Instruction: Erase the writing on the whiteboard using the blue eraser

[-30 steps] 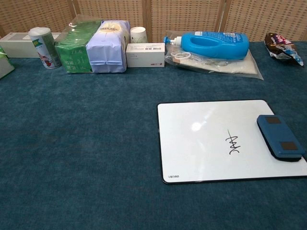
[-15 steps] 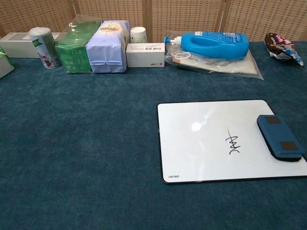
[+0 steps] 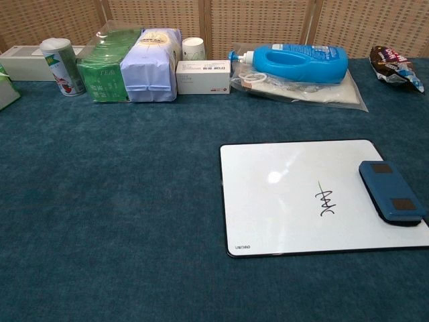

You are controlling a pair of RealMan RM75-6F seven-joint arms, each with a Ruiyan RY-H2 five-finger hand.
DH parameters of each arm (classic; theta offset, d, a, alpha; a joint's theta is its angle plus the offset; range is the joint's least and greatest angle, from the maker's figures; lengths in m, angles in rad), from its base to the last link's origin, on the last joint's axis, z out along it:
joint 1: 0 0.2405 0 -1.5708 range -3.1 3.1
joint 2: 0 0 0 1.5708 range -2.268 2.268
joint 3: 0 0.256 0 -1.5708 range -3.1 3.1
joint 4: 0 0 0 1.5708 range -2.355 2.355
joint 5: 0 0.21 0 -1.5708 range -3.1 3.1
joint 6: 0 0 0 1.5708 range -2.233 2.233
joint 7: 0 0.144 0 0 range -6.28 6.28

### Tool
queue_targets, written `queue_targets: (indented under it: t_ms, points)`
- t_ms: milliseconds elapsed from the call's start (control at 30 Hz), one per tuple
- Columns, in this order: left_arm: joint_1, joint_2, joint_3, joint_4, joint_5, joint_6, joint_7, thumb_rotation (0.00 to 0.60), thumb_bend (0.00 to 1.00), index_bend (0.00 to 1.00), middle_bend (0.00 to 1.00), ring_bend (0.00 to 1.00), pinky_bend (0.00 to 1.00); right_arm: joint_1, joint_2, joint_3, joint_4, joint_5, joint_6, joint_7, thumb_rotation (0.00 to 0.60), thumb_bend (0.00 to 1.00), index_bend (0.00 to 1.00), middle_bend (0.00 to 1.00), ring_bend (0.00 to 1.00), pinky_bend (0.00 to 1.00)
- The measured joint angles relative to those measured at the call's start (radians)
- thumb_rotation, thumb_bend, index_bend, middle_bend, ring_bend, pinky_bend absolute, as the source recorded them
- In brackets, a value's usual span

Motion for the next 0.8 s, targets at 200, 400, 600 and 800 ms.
queue_targets:
  t_ms: [200, 400, 600, 800]
  points:
    - [-0.011, 0.014, 0.006, -0.030, 0.009, -0.014, 0.001, 0.600, 0.29, 0.28, 0.19, 0.09, 0.00, 0.062, -0.045, -0.008, 0.055, -0.017, -0.075, -0.023, 0.600, 0.08, 0.38, 0.20, 0.00, 0.00]
    - [-0.015, 0.013, 0.010, -0.037, 0.008, -0.020, 0.004, 0.600, 0.29, 0.28, 0.19, 0.09, 0.00, 0.106, -0.093, -0.021, 0.114, -0.049, -0.115, -0.019, 0.600, 0.08, 0.38, 0.19, 0.00, 0.00]
    - [-0.016, 0.011, 0.016, -0.041, 0.013, -0.021, 0.002, 0.600, 0.29, 0.28, 0.19, 0.09, 0.00, 0.154, -0.159, -0.032, 0.176, -0.066, -0.162, -0.014, 0.600, 0.08, 0.38, 0.19, 0.00, 0.00]
    - [-0.014, 0.017, 0.019, -0.041, 0.018, -0.015, -0.006, 0.600, 0.29, 0.28, 0.19, 0.09, 0.00, 0.189, -0.199, -0.040, 0.218, -0.066, -0.204, -0.006, 0.600, 0.08, 0.38, 0.19, 0.00, 0.00]
